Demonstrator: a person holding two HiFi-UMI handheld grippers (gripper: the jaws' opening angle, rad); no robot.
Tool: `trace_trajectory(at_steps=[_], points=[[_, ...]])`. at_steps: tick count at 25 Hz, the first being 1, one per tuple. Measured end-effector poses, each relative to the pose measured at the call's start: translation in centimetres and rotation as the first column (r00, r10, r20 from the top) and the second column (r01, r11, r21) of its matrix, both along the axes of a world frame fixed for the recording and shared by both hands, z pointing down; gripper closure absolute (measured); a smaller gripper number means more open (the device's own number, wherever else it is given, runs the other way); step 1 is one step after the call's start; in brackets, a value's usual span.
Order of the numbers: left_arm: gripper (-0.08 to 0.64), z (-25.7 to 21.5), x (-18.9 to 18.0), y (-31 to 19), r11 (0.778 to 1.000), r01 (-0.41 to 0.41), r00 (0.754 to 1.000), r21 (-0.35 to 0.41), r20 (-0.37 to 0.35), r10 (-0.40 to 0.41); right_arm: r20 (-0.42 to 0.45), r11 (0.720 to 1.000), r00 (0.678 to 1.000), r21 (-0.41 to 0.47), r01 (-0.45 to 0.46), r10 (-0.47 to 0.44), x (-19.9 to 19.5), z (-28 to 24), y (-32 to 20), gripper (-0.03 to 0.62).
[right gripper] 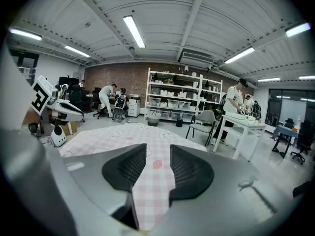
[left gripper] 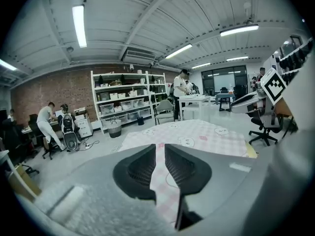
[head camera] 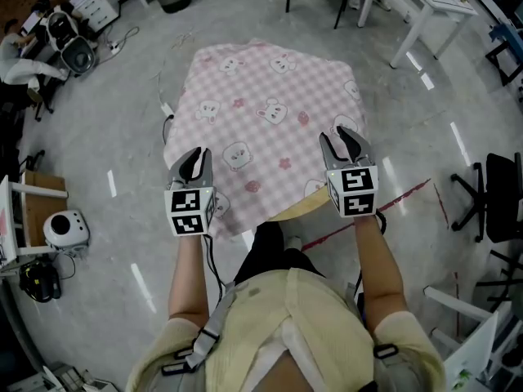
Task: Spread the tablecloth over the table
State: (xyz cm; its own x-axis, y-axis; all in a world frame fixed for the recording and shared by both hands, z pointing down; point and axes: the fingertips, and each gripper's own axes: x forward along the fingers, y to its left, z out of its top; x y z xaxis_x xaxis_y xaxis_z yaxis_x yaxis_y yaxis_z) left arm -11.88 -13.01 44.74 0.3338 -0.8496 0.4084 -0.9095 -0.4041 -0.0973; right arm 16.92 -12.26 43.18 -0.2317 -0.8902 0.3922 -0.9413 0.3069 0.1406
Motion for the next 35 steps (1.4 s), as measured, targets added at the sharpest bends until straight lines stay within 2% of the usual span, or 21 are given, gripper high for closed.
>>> trace_trajectory(at_steps=[11, 21, 27, 35], points=[[0.492, 2.5, -0.8, 2.8, 0.998, 0.015, 1.000, -0.061, -0.010, -0.015, 0.018, 0.996, 0.999, -0.075, 0.044, -0.043, -2.4, 3.2, 2.2, 0.437], [0.392, 2.1, -1.8, 6.0, 0.993, 0.084, 0.991, -0.078, -0.099, -0.092, 0.032, 0.989, 0.992, -0.078, 0.126, -0.124, -5.3, 3.2, 4.9, 0.437], [0.362, 3.7, -5.2, 8.6, 0.979, 0.150, 0.977, -0.136, -0.132, -0.168, 0.032, 0.982, 0.984, -0.074, 0.176, -0.174, -8.3, 3.1, 5.8, 0.437], [0.350, 7.8, -9.3, 10.8, 0.943, 0.215, 0.944, -0.253, -0.195, -0.267, 0.009, 0.974, 0.978, -0.096, 0.207, -0.207, -12.4, 3.8, 7.0, 0.439]])
